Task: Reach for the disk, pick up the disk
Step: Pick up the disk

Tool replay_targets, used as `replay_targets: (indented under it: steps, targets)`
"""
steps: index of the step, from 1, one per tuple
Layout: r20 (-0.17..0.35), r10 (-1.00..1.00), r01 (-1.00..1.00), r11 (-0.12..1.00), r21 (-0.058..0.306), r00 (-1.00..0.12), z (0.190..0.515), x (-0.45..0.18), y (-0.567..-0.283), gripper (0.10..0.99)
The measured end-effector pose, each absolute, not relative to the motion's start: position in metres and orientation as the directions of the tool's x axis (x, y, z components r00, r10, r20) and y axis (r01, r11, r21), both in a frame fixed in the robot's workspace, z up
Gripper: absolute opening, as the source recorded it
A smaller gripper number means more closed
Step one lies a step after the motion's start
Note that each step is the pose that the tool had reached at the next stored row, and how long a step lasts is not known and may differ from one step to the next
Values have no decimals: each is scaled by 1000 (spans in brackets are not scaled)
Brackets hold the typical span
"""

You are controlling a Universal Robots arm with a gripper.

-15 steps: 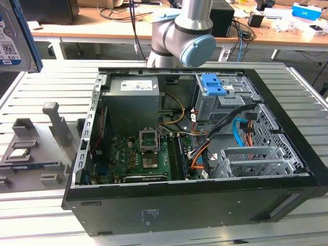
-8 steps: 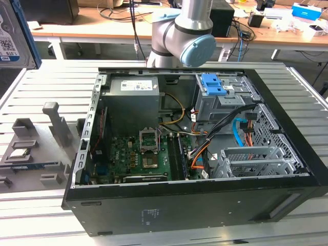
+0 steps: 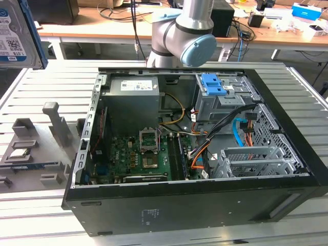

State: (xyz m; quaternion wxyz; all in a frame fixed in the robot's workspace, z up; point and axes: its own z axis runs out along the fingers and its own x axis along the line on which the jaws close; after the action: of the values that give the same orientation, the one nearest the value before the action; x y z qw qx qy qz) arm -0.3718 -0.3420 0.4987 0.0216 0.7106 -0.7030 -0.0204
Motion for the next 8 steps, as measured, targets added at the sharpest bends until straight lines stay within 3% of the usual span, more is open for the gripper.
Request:
replay_targets:
  steps: [8]
  targets:
    - [1,-1000,-998,-11,59,11,499,-348,-342,369]
